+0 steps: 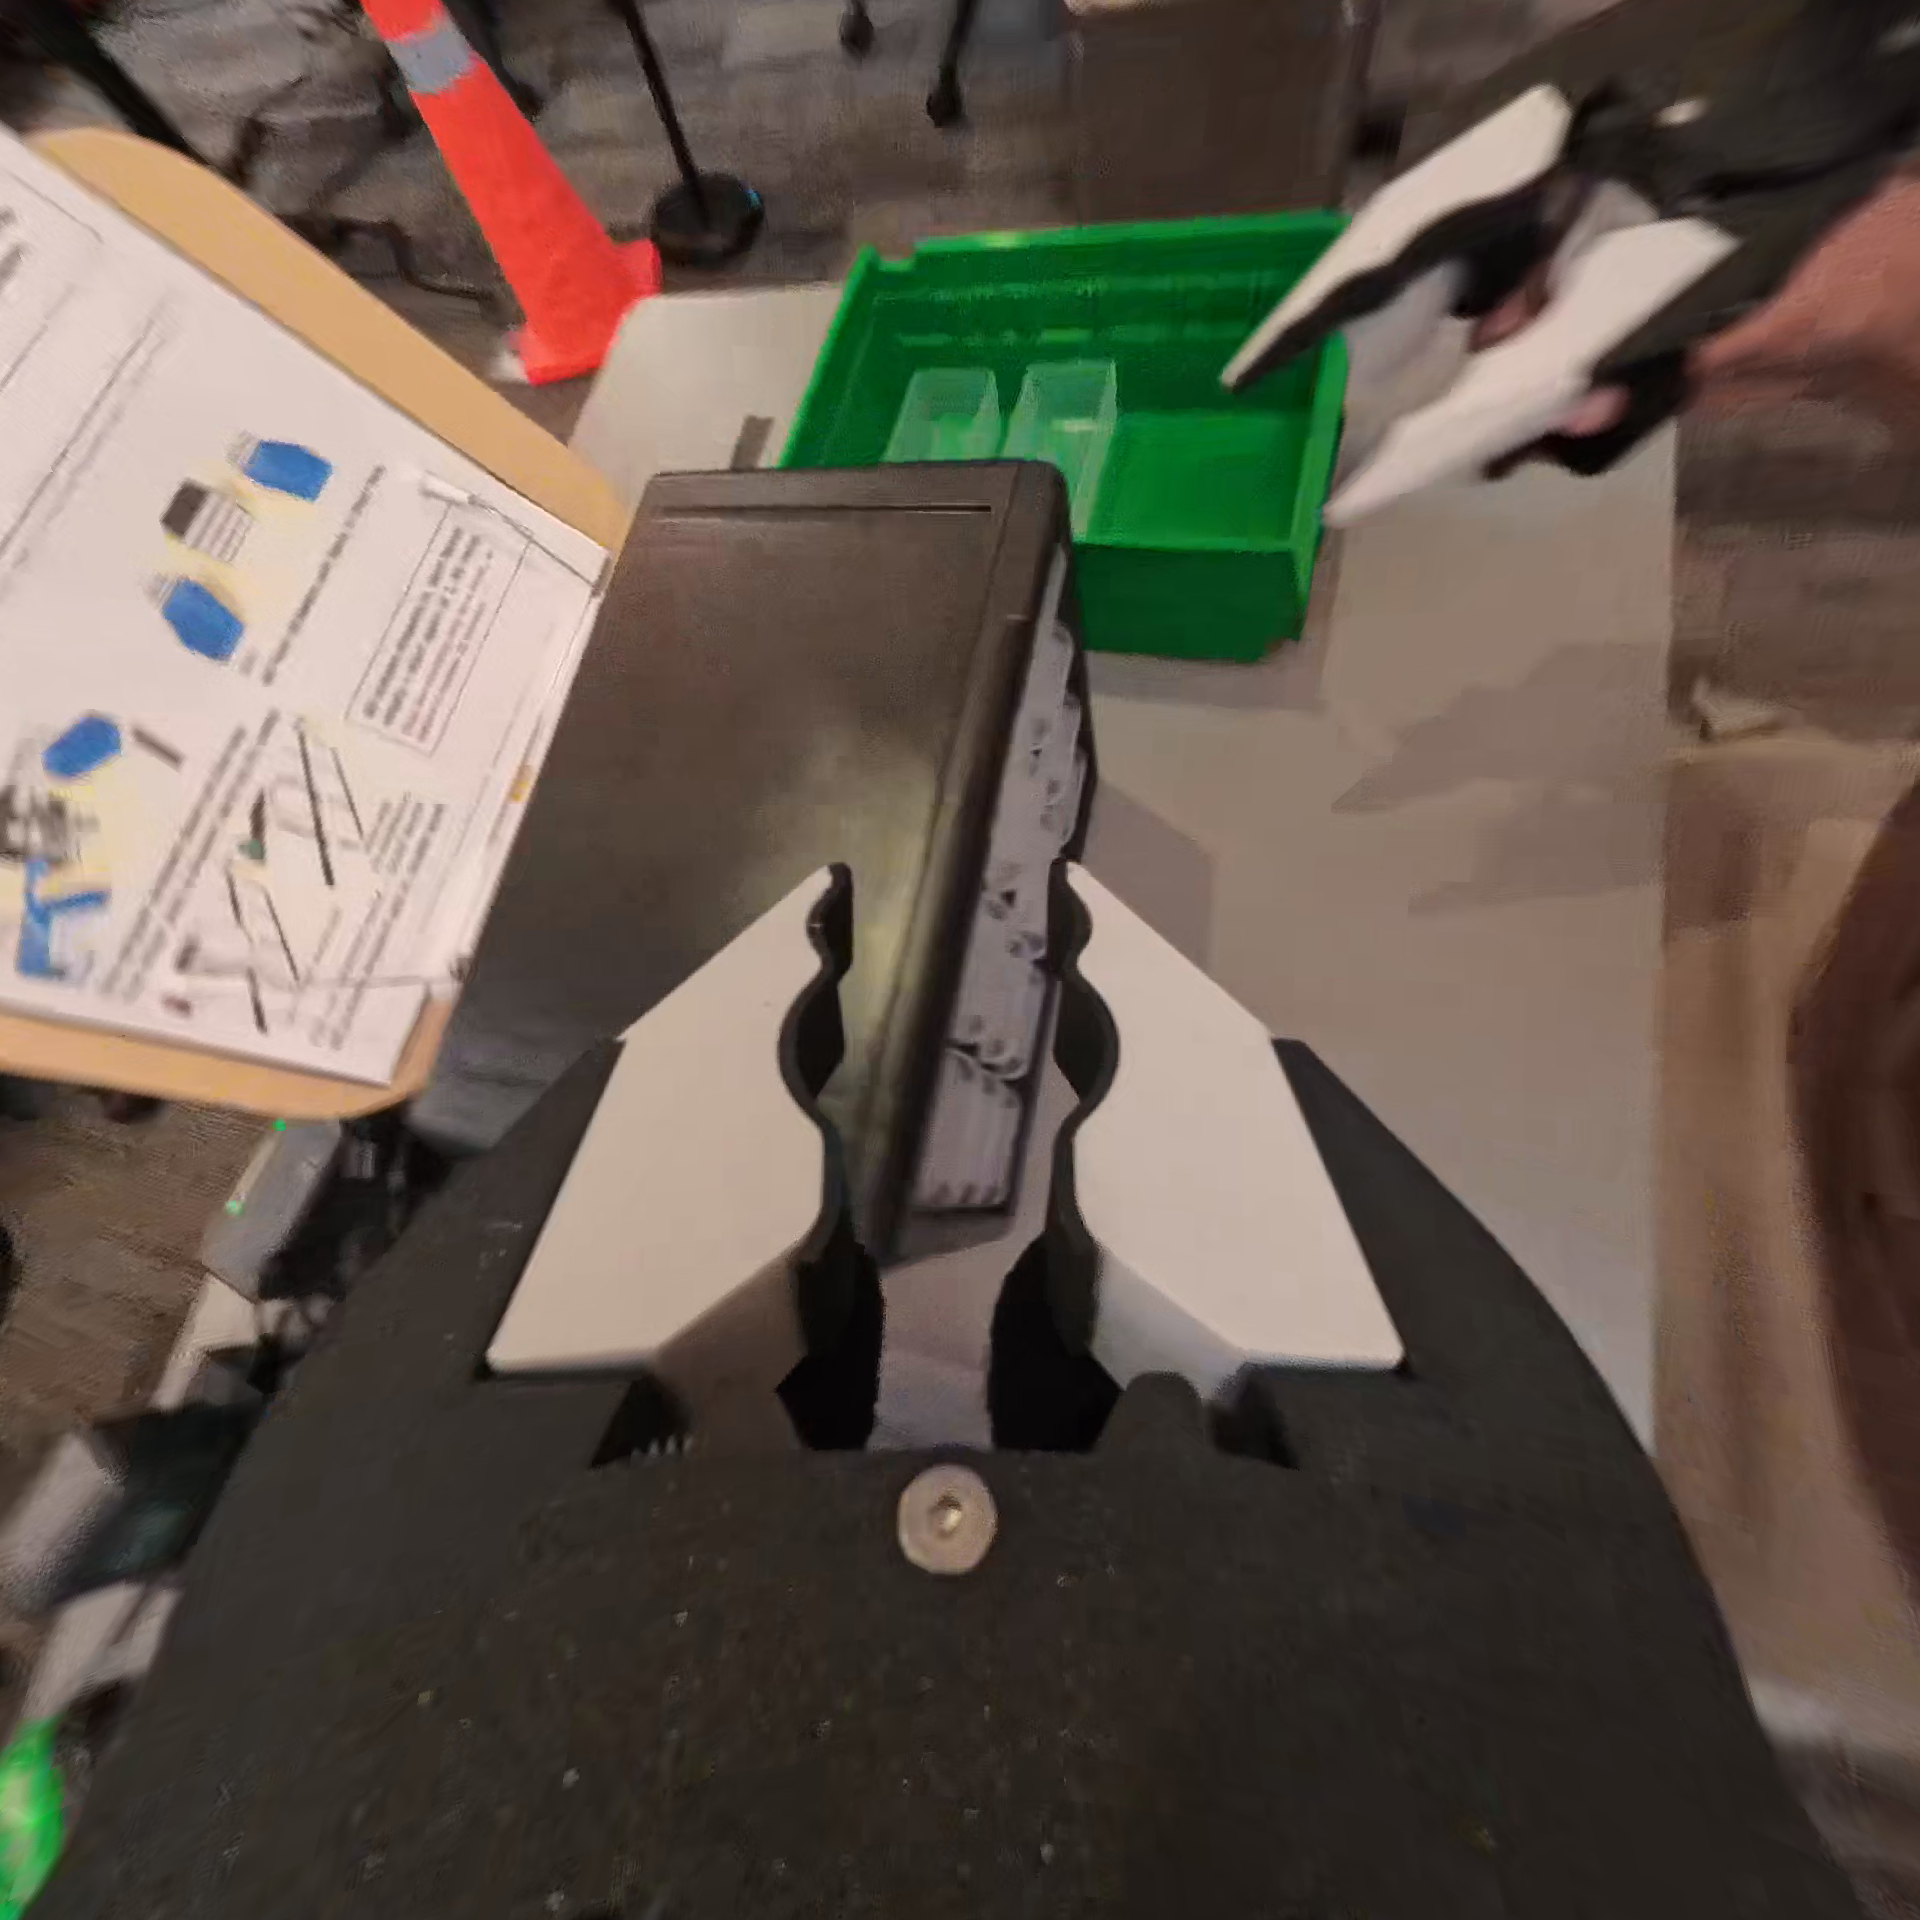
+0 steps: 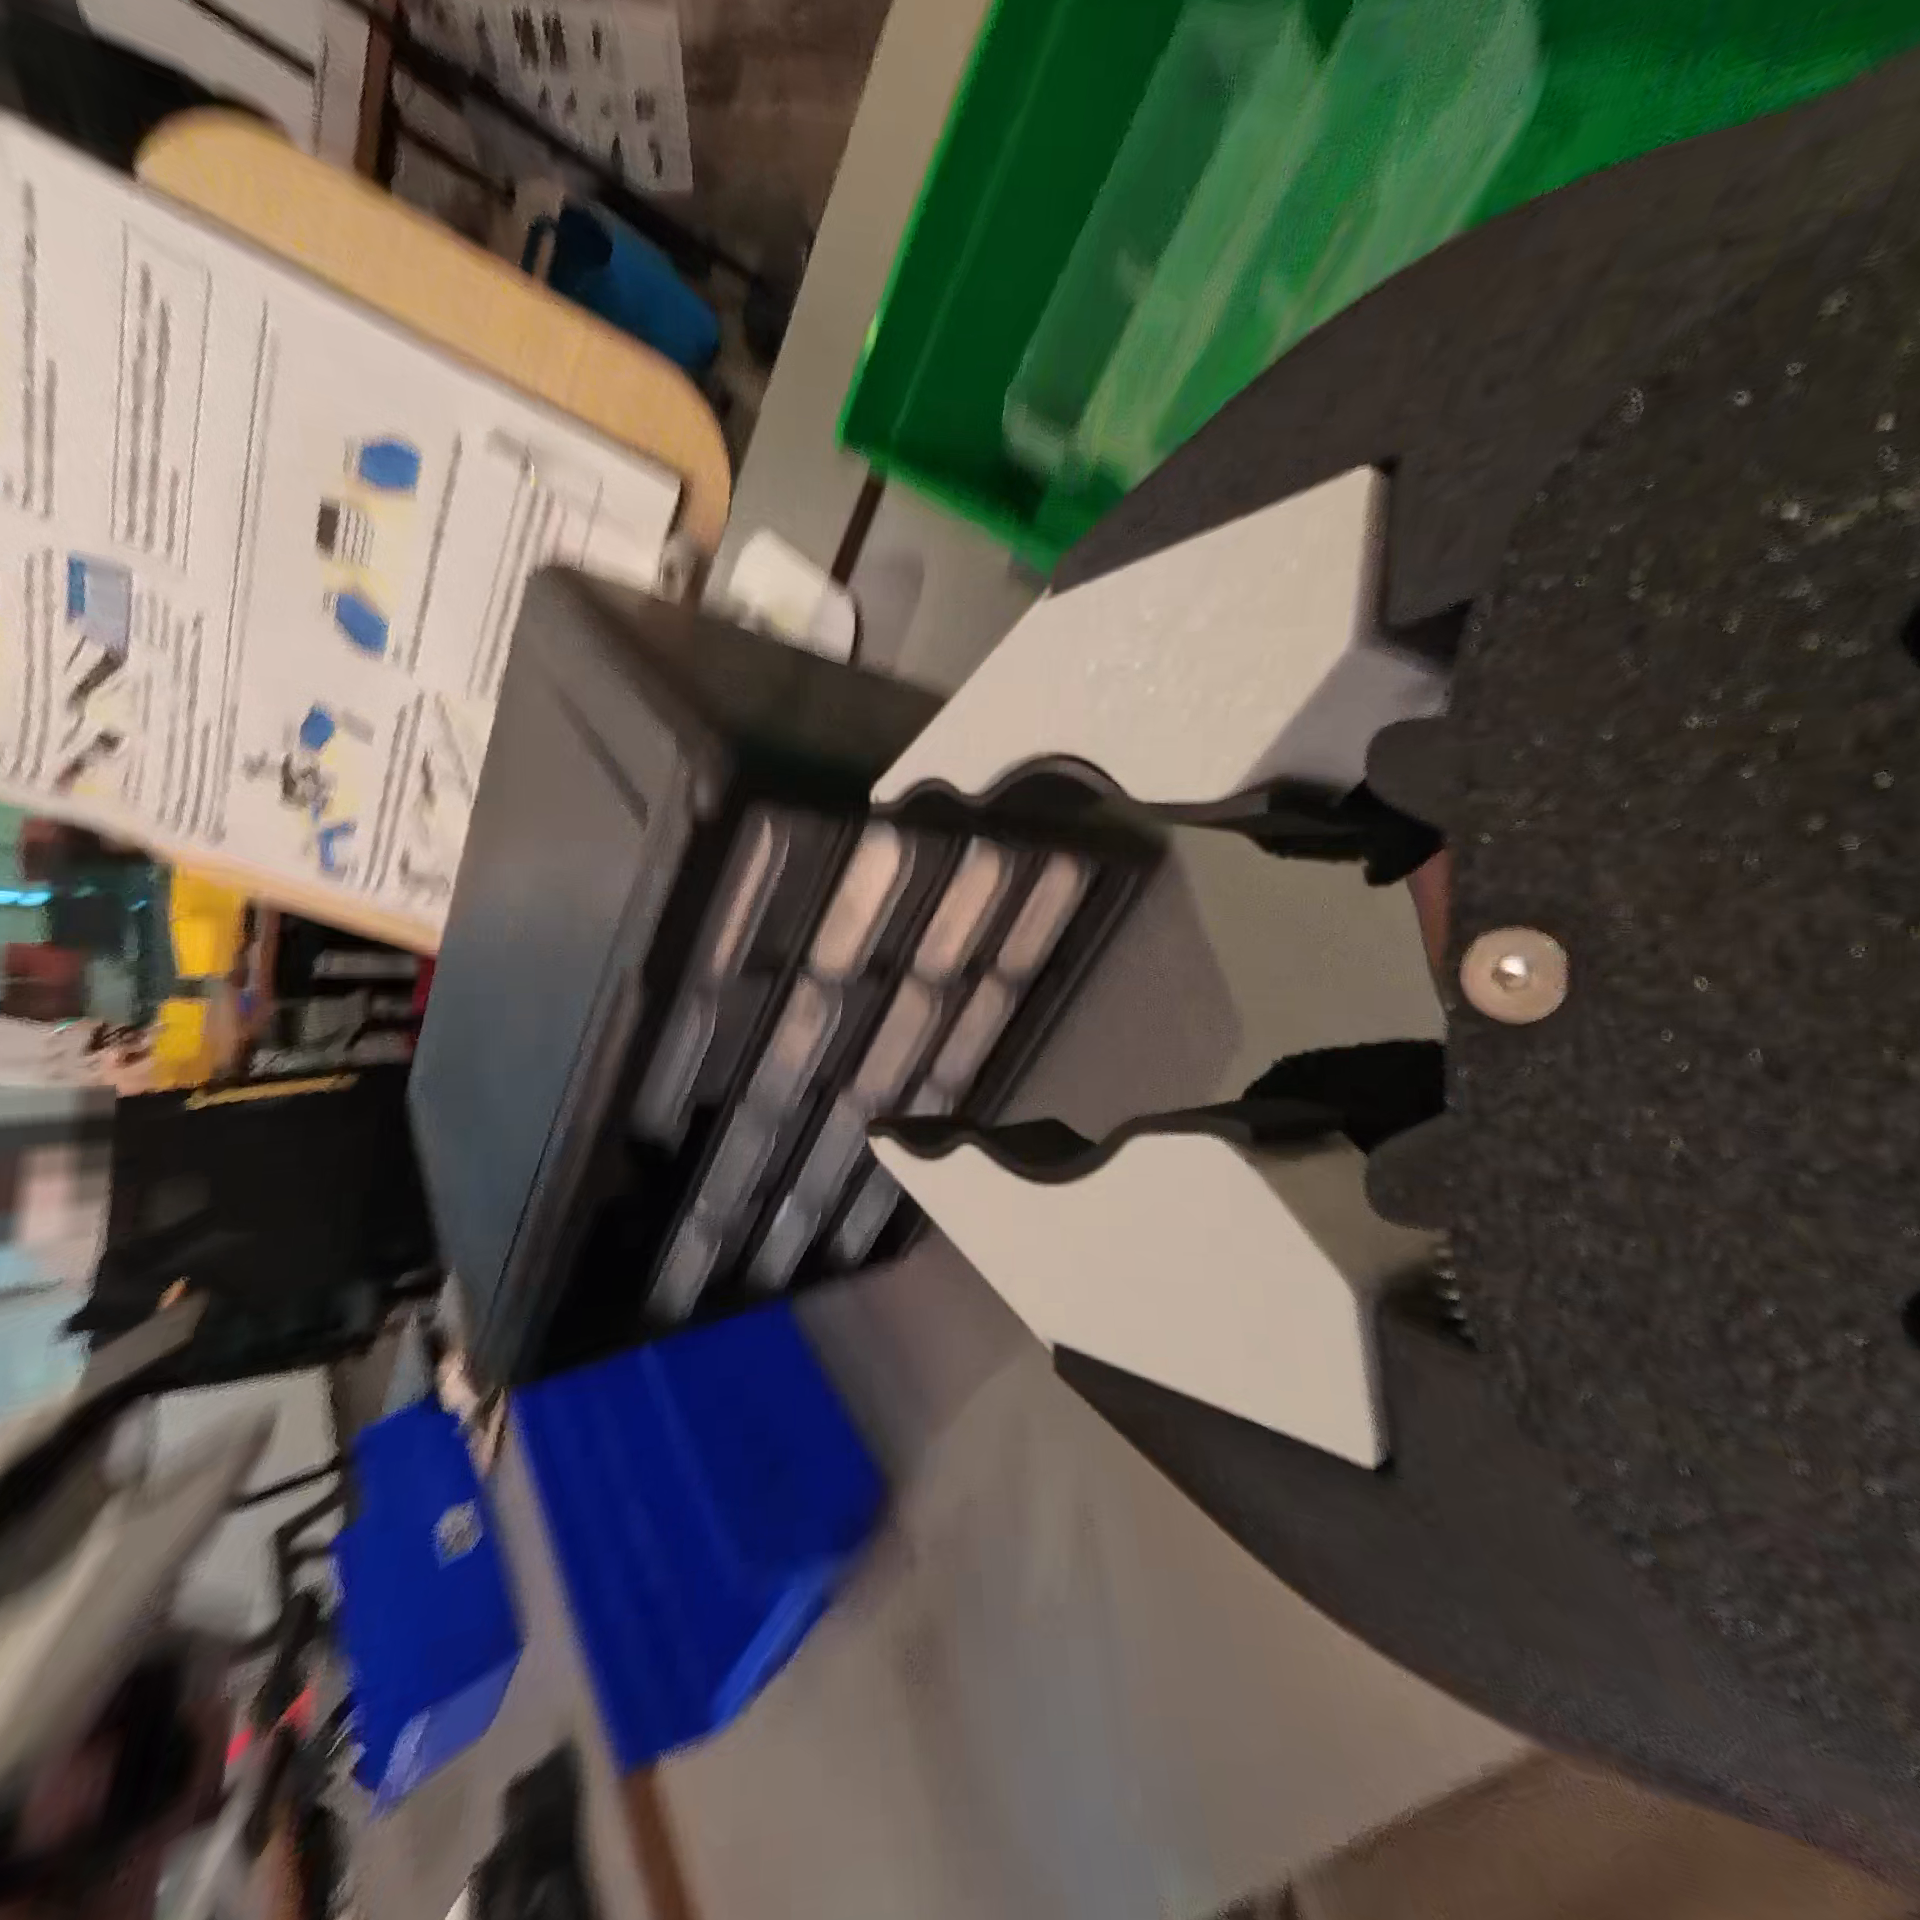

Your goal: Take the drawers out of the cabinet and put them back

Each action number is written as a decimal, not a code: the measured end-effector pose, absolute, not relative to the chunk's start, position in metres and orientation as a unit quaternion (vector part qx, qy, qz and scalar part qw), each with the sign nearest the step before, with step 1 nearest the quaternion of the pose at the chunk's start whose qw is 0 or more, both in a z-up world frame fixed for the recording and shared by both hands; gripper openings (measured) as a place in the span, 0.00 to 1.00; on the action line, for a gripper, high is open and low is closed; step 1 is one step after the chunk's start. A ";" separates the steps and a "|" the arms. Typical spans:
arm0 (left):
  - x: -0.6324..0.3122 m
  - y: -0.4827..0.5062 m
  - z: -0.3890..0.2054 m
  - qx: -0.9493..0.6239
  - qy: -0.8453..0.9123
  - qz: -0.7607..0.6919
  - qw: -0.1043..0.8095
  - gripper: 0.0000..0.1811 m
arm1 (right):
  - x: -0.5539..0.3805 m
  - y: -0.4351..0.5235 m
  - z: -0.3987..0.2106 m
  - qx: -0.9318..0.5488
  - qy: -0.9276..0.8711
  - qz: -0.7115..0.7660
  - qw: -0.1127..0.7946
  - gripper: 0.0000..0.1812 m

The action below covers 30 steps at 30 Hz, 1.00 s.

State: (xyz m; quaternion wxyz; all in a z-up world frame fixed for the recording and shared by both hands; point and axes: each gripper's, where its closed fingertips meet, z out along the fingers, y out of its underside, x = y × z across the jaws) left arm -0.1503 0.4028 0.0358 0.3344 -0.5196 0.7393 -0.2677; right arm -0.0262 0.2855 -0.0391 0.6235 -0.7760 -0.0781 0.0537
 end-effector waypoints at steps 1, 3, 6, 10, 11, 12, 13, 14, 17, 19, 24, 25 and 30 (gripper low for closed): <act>-0.137 0.410 0.033 -0.512 0.759 -0.256 0.310 0.18 | -0.049 0.285 -0.043 -0.769 -0.077 0.079 0.629 0.31; -0.111 0.420 0.026 -0.513 0.774 -0.264 0.260 0.18 | -0.093 0.283 -0.051 -0.749 -0.067 0.141 0.644 0.31; -0.079 0.443 0.009 -0.527 0.770 -0.273 0.234 0.22 | -0.153 0.277 -0.078 -0.730 -0.066 0.233 0.640 0.32; -0.063 0.466 -0.014 -0.543 0.757 -0.291 0.216 0.20 | -0.194 0.266 -0.117 -0.734 -0.064 0.256 0.626 0.32; -0.065 0.470 -0.021 -0.544 0.762 -0.281 0.212 0.19 | -0.201 0.264 -0.125 -0.739 -0.069 0.259 0.618 0.32; -0.066 0.472 -0.026 -0.542 0.766 -0.276 0.206 0.18 | -0.206 0.263 -0.131 -0.745 -0.075 0.256 0.612 0.32; -0.069 0.471 -0.029 -0.540 0.771 -0.273 0.197 0.17 | -0.207 0.263 -0.135 -0.748 -0.079 0.247 0.611 0.32; -0.070 0.471 -0.031 -0.538 0.775 -0.270 0.193 0.16 | -0.205 0.265 -0.137 -0.750 -0.077 0.235 0.614 0.32; -0.072 0.468 -0.034 -0.522 0.793 -0.255 0.186 0.02 | -0.188 0.279 -0.132 -0.739 -0.024 0.228 0.633 0.32; -0.069 0.466 -0.035 -0.510 0.801 -0.249 0.192 0.01 | -0.170 0.294 -0.121 -0.716 0.030 0.232 0.658 0.31; -0.069 0.466 -0.035 -0.508 0.796 -0.269 0.191 0.00 | -0.119 0.336 -0.085 -0.628 0.153 0.246 0.722 0.27; -0.069 0.466 -0.035 -0.507 0.794 -0.274 0.192 0.00 | -0.109 0.343 -0.078 -0.602 0.175 0.256 0.736 0.24; -0.069 0.466 -0.036 -0.505 0.801 -0.260 0.191 0.00 | -0.093 0.374 -0.058 -0.501 0.221 0.351 0.759 0.18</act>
